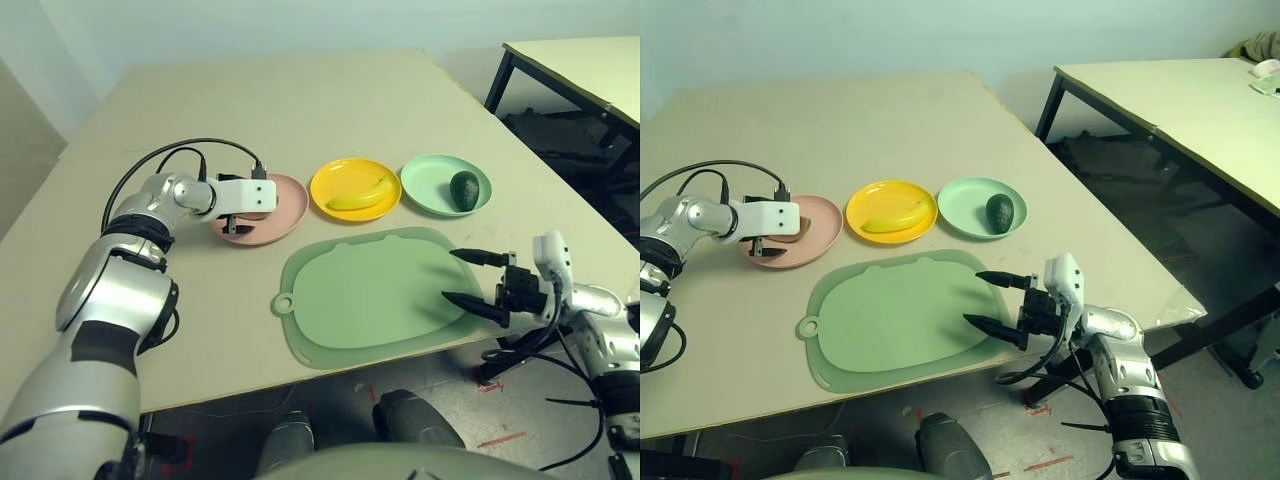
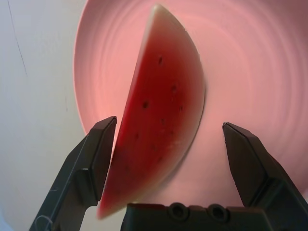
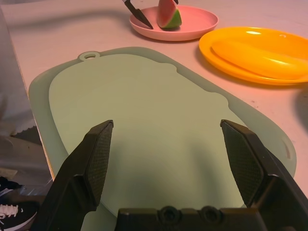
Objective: Place the fruits into color-matched plates.
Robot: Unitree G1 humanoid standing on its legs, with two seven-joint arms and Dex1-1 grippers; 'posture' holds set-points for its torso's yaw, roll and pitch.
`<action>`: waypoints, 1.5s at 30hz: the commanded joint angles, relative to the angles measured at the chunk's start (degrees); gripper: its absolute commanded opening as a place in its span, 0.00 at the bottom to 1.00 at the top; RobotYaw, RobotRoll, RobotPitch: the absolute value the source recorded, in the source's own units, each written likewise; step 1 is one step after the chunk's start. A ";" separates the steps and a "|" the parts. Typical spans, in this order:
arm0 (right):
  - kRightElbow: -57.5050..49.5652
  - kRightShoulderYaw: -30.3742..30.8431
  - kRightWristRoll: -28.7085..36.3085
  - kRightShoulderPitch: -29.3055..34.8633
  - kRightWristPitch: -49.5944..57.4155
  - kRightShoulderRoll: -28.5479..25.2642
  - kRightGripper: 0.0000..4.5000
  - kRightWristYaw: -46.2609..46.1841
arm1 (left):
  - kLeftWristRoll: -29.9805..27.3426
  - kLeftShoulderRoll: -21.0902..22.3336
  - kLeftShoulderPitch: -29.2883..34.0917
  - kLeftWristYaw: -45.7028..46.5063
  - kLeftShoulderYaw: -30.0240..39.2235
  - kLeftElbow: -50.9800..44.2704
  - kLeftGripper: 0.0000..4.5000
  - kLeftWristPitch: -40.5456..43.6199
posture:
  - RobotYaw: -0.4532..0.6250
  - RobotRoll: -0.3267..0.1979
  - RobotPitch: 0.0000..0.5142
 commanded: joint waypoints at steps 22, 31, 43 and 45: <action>3.66 -9.88 2.30 -0.85 -1.20 1.95 1.00 -13.03 | -47.53 0.70 49.61 0.43 51.41 -68.81 1.00 42.55 | 0.31 0.62 0.03; 11.45 -15.10 1.43 -1.13 -8.00 3.22 1.00 -20.44 | -49.57 -12.76 61.29 11.53 56.13 -69.74 1.00 34.87 | 0.30 0.62 0.04; 33.54 -18.37 -1.84 -7.54 -18.74 0.56 1.00 -25.46 | -47.51 -22.18 62.68 20.23 51.77 -69.34 1.00 29.43 | 0.29 0.62 0.09; 36.88 -18.36 -2.10 -9.18 -19.61 -0.07 1.00 -25.37 | -47.03 -23.60 63.08 21.67 50.50 -70.76 1.00 28.80 | 0.30 0.62 0.10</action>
